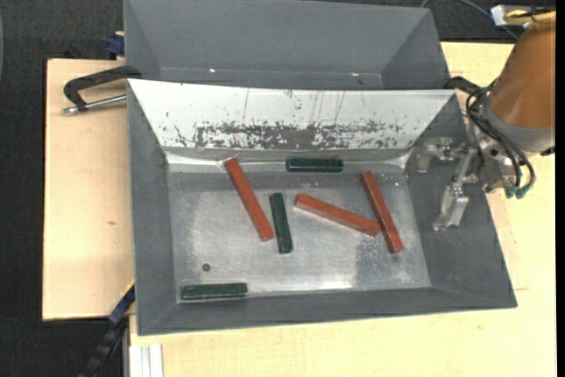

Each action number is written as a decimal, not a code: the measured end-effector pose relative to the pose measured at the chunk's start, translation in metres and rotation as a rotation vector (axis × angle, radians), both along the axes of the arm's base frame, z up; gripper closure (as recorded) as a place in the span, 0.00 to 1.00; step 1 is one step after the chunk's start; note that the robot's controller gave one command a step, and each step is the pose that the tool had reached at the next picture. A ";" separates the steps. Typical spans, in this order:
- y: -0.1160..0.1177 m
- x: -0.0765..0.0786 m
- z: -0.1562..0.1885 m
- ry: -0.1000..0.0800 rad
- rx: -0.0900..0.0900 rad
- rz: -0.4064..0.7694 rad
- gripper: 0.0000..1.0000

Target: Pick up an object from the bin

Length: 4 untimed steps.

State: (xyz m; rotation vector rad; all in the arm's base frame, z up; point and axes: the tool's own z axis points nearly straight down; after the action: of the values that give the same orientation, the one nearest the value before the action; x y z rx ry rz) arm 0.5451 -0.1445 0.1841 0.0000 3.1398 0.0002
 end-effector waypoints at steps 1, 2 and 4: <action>0.042 0.005 -0.060 -0.003 0.001 -0.091 0.00; 0.091 0.015 -0.070 -0.003 0.000 0.085 0.00; 0.127 0.005 -0.092 0.001 0.000 -0.111 0.00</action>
Offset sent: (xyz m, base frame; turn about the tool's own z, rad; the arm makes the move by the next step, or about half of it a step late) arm 0.0193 0.1074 -0.0642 -0.1435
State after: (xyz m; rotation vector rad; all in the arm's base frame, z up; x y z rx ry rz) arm 0.5499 -0.0174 0.0922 0.1746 3.1361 0.0007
